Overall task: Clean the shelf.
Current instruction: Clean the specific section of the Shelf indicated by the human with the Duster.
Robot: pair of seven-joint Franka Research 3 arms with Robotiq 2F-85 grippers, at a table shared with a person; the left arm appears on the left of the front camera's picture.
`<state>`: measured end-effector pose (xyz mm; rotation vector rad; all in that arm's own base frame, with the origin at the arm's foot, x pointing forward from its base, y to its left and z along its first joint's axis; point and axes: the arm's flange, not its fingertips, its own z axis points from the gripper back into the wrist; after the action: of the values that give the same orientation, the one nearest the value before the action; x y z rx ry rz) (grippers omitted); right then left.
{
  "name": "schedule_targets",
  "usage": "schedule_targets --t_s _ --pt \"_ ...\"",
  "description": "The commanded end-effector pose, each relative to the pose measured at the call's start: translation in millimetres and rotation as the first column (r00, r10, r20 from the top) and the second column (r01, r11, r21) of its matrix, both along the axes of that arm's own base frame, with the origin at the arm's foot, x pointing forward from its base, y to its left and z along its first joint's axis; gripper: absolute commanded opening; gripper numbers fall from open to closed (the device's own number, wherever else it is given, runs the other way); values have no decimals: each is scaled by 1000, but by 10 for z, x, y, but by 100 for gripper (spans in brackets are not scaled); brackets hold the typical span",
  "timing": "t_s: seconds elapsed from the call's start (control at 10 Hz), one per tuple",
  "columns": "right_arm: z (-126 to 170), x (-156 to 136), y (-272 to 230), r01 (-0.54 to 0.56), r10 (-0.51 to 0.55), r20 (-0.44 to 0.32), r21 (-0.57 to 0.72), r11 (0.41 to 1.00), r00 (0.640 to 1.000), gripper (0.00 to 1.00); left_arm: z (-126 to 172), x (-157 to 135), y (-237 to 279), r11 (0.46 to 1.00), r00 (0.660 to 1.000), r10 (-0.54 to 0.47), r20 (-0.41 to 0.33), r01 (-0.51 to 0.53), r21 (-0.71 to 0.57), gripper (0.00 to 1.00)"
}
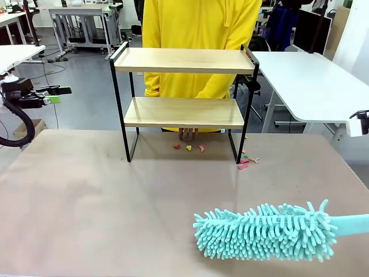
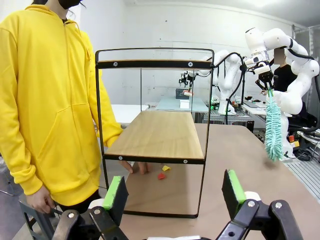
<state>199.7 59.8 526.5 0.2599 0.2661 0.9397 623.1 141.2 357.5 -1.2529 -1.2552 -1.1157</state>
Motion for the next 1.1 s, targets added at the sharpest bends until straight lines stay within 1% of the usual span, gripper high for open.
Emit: schedule_targets --t_s 0.0,1.0 --pt "17 -28 19 -13 13 -2 19 1000 1000 14 29 -25 1 1000 1000 -3 3 3 -2 100" --pt "17 -28 19 -13 13 -2 19 1000 1000 14 29 -25 1 1000 1000 -3 3 3 -2 100"
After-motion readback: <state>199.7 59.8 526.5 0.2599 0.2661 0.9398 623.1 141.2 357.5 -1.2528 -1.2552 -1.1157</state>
